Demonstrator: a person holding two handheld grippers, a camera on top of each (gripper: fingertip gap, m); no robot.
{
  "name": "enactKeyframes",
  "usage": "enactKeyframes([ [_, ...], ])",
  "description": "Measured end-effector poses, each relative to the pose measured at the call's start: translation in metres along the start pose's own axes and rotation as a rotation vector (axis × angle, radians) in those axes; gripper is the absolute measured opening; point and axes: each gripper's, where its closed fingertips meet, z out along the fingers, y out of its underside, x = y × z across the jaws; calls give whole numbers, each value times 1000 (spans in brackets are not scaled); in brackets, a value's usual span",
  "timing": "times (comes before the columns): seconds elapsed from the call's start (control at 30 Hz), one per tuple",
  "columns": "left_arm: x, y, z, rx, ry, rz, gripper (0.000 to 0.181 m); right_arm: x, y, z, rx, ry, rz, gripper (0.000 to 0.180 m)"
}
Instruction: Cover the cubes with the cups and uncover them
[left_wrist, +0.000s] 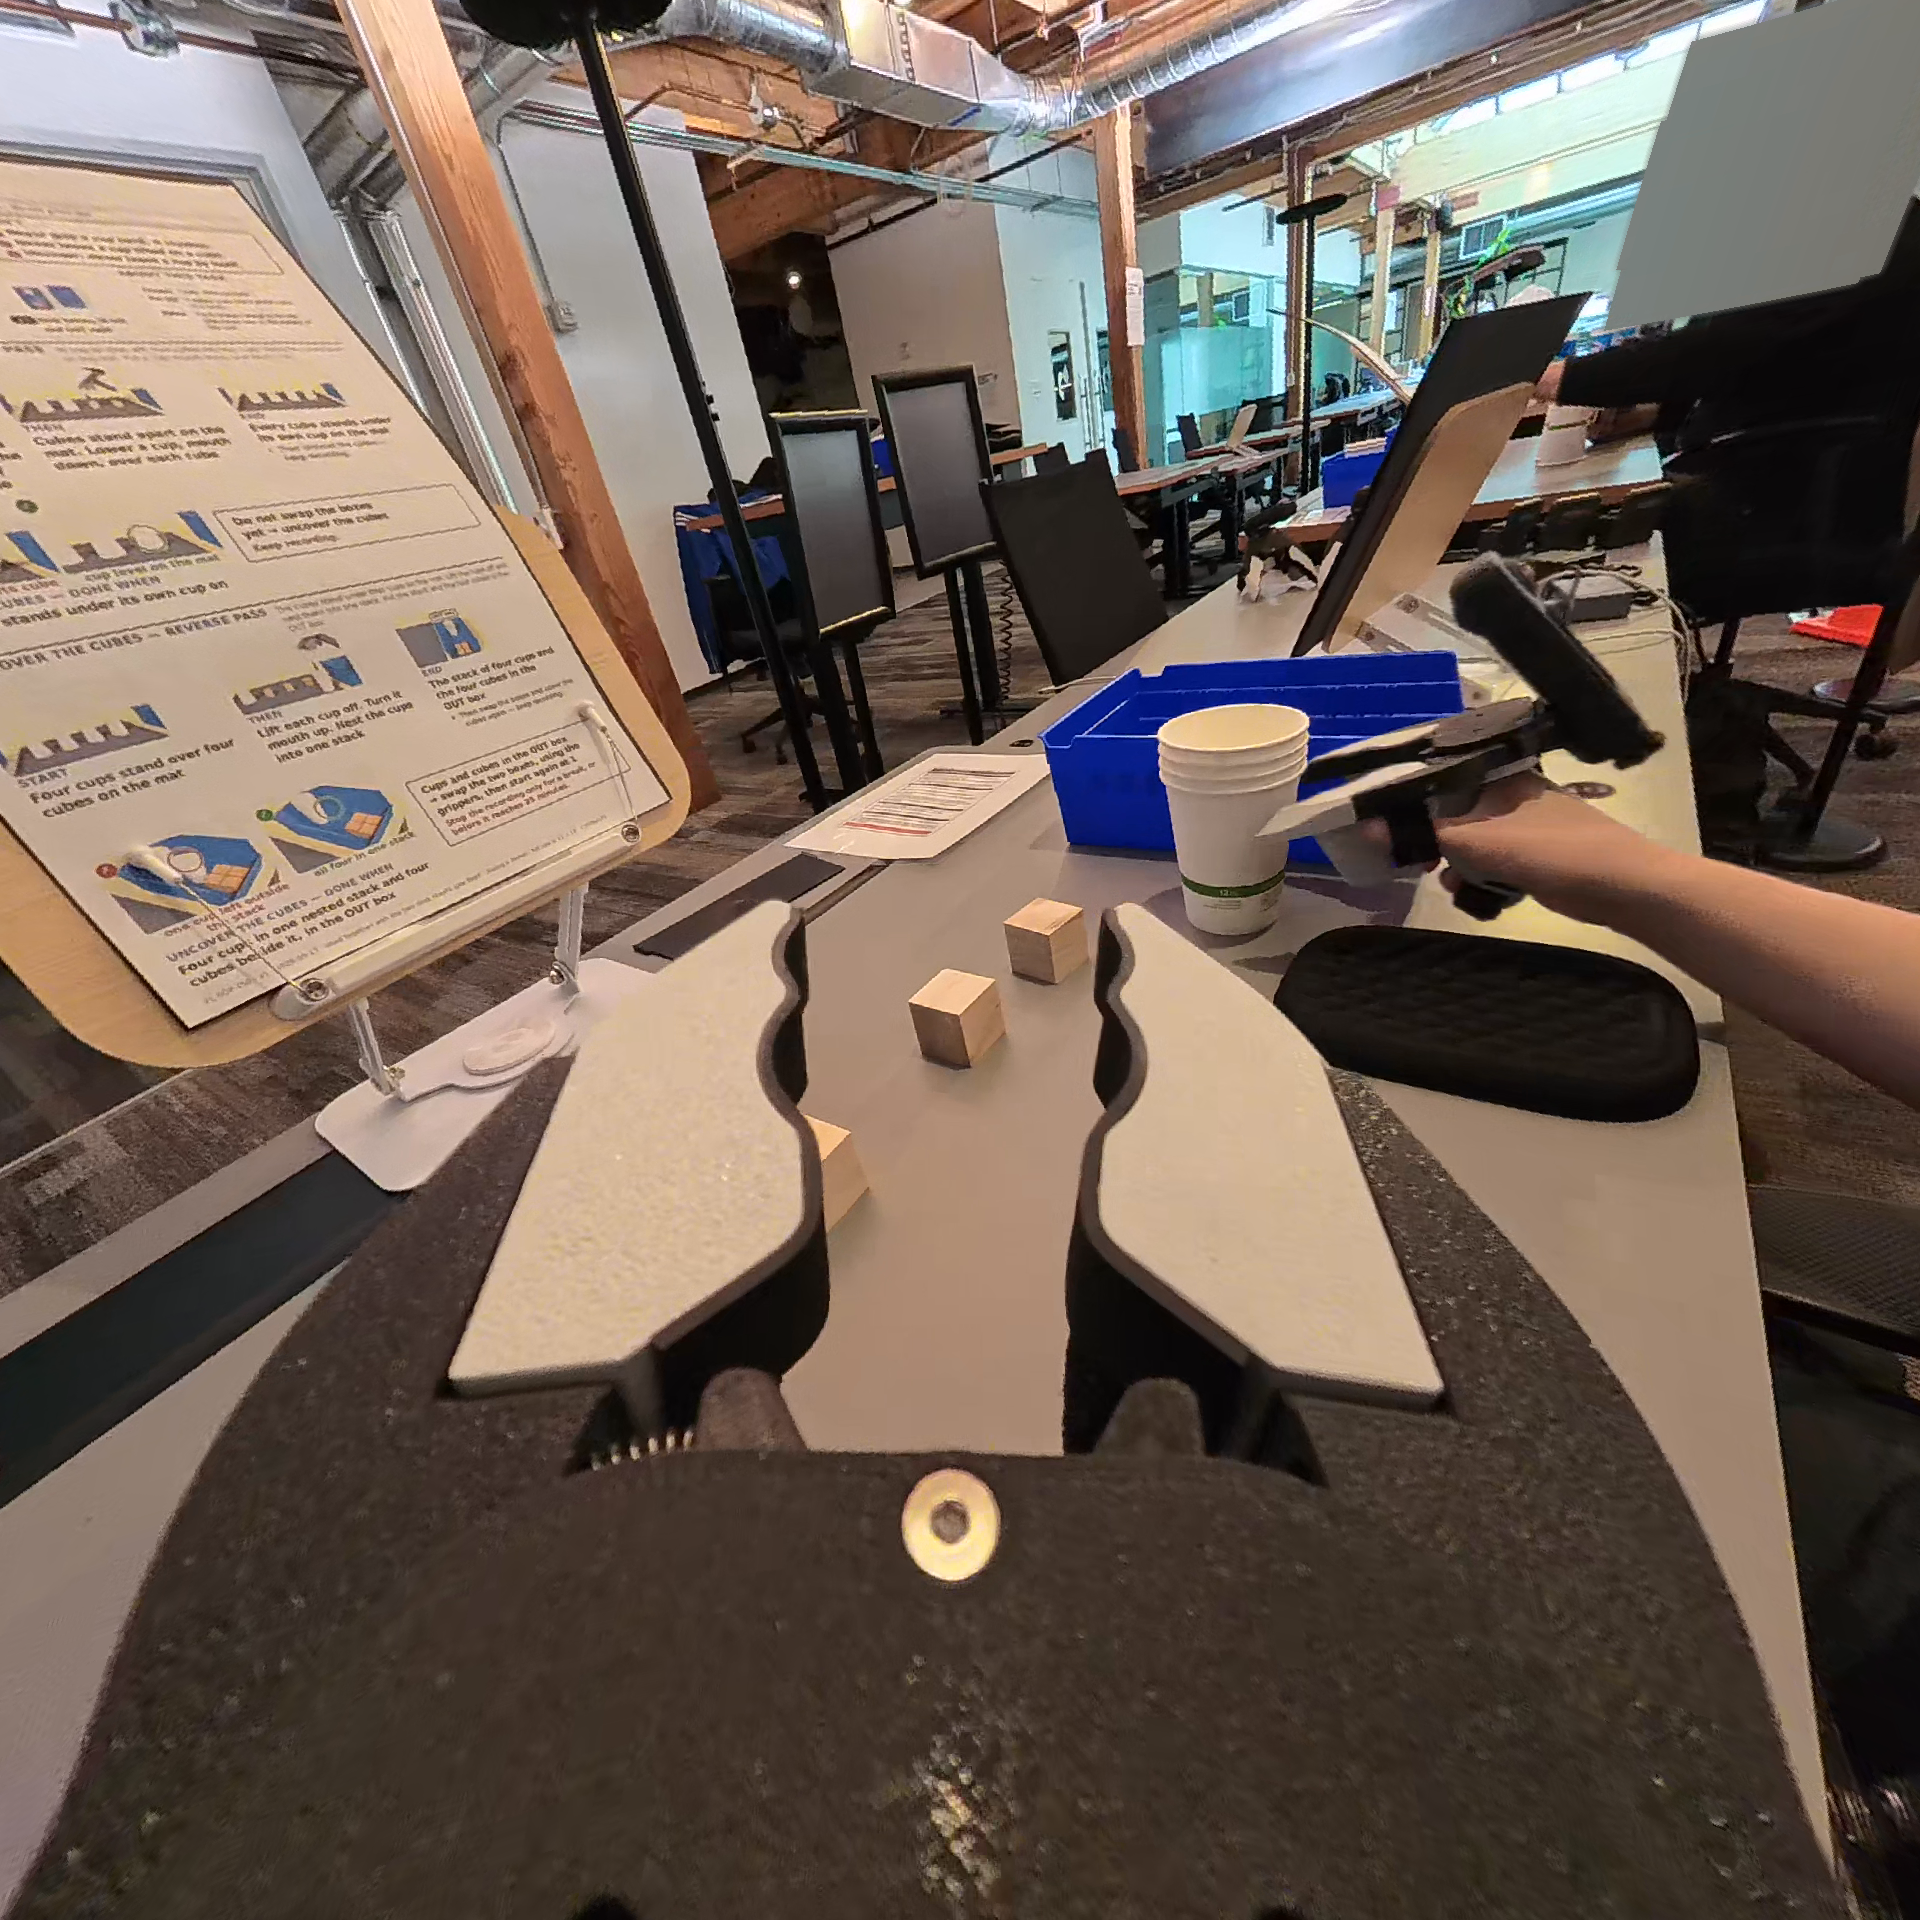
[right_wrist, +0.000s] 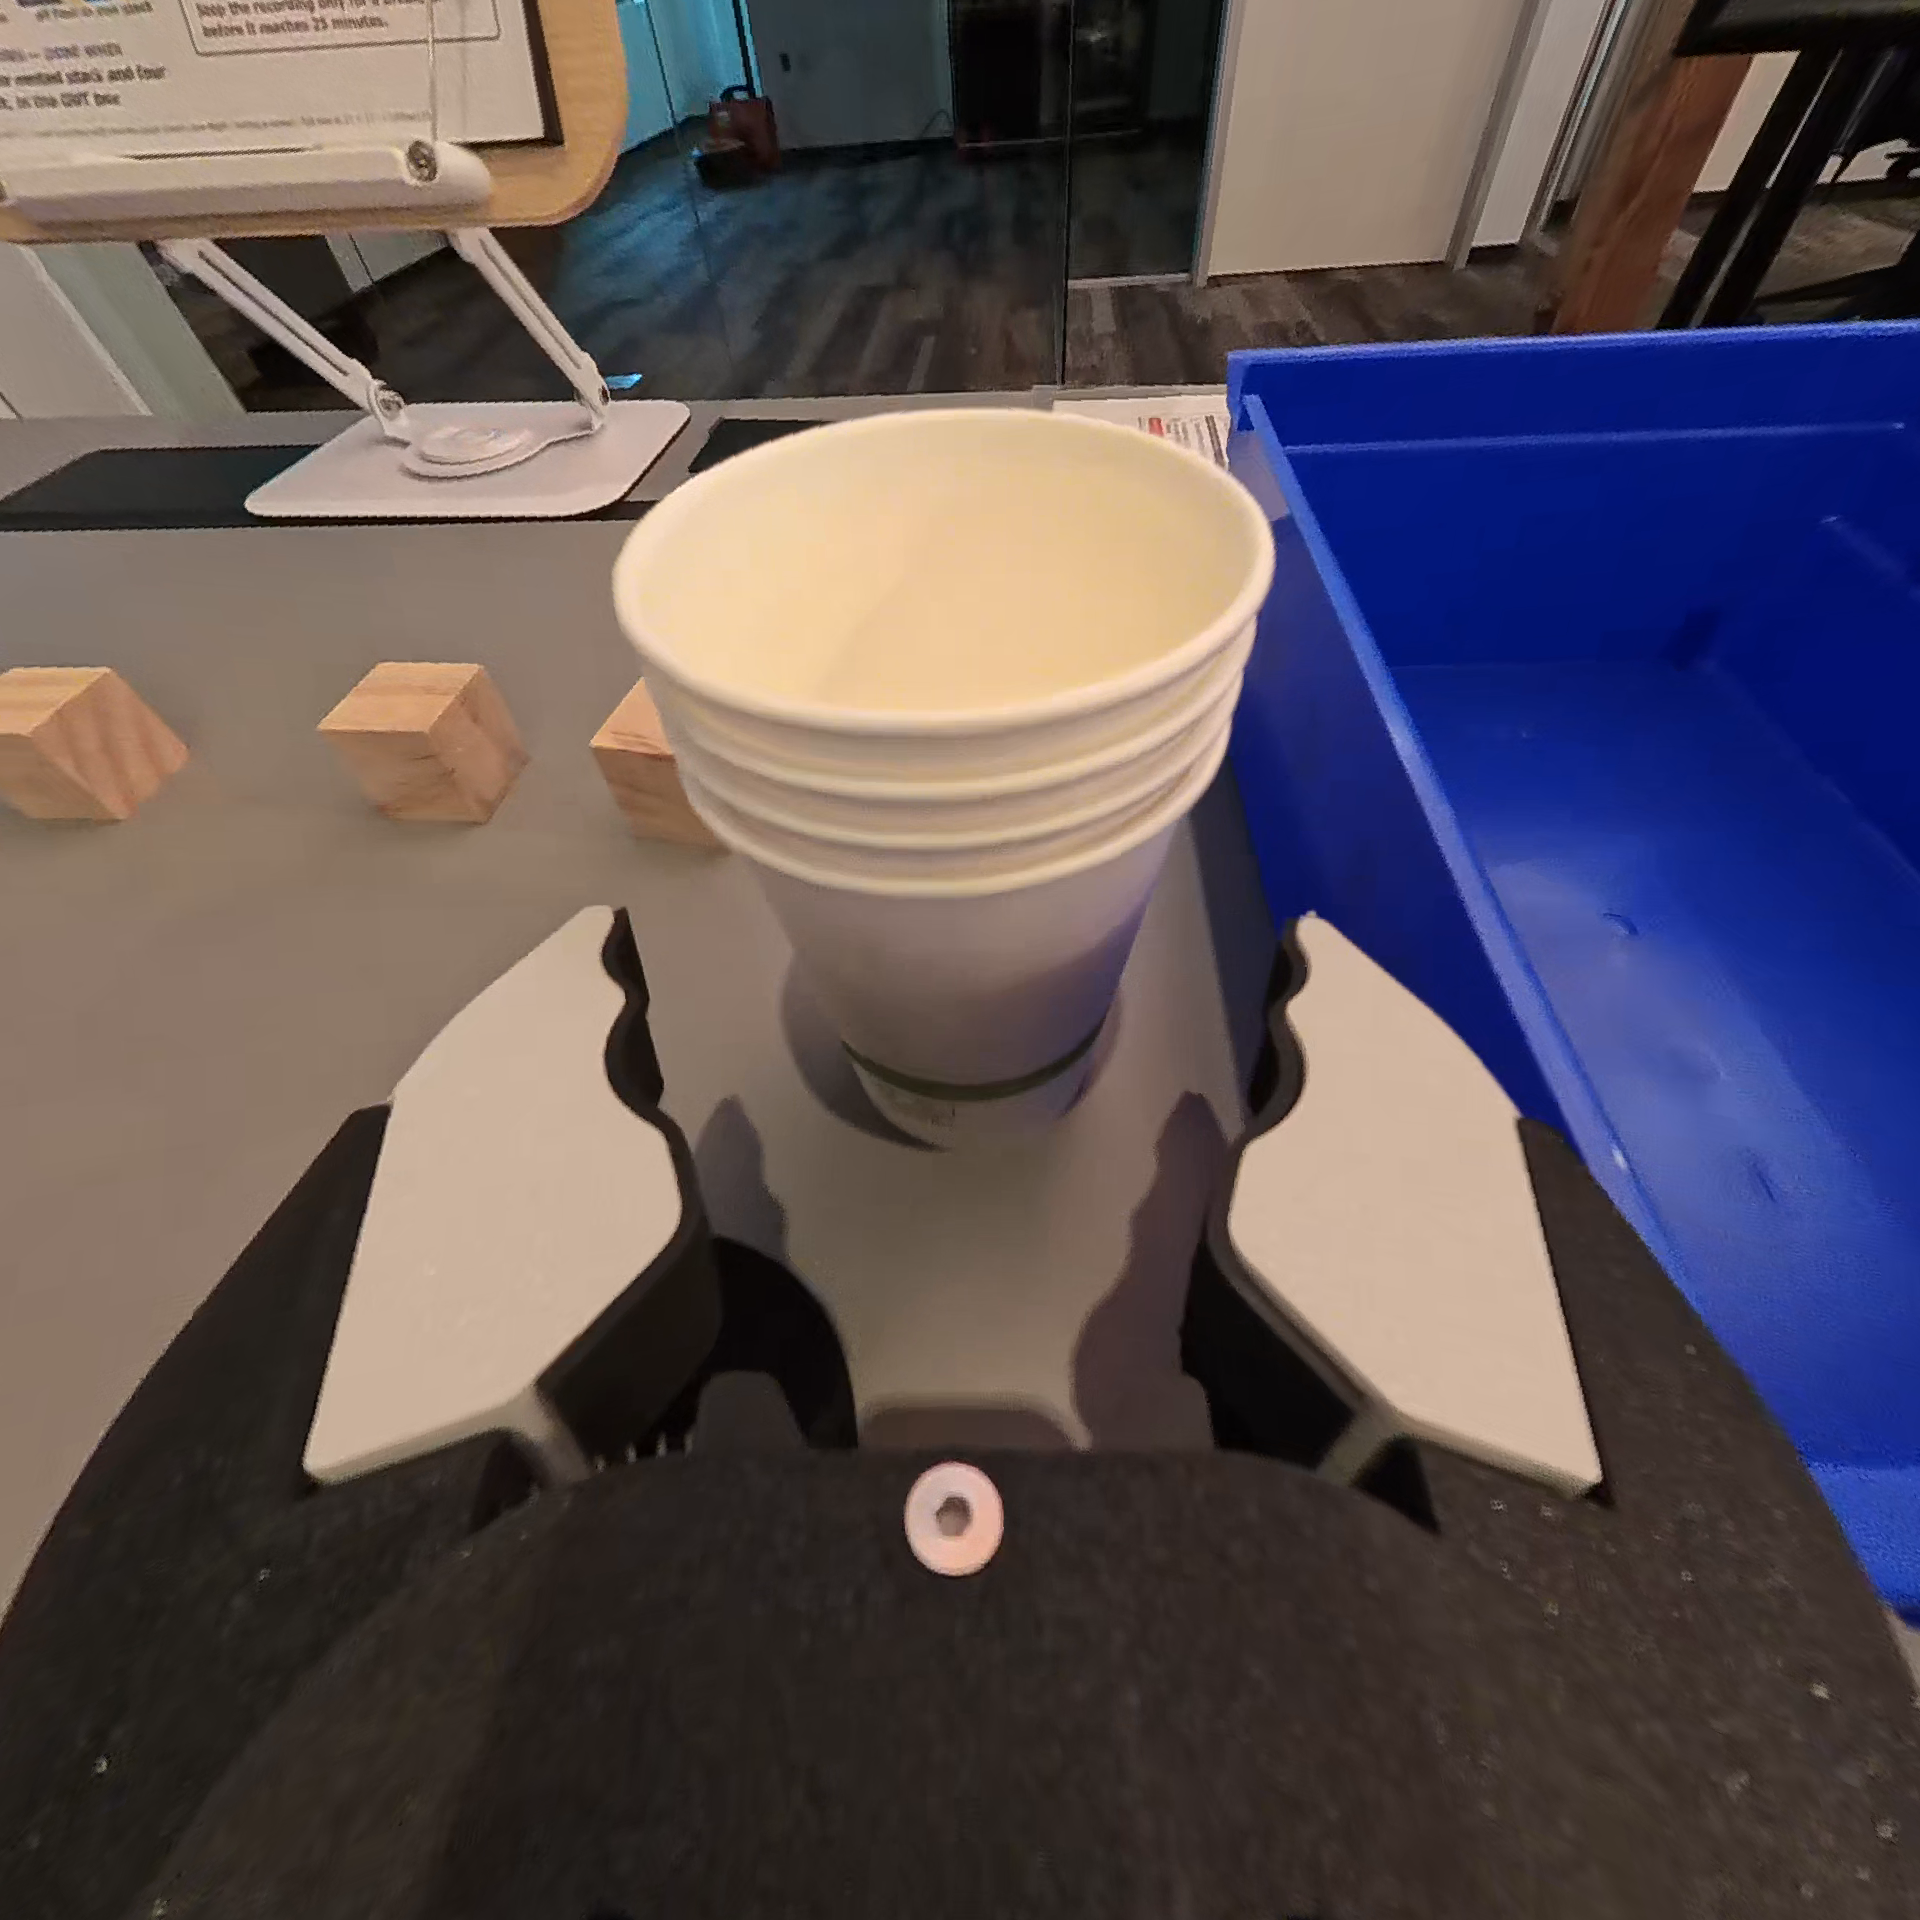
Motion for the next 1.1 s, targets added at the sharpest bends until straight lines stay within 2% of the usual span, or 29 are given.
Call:
enactKeyframes([
  [0.37, -1, -2, -7, -6, -22, -13, 51, -2, -10, 39, 26, -59, -84, 111],
  [1.1, 10, -1, -5, -4, -12, -27, 49, -9, -18, 38, 58, -146, -90, 104],
])
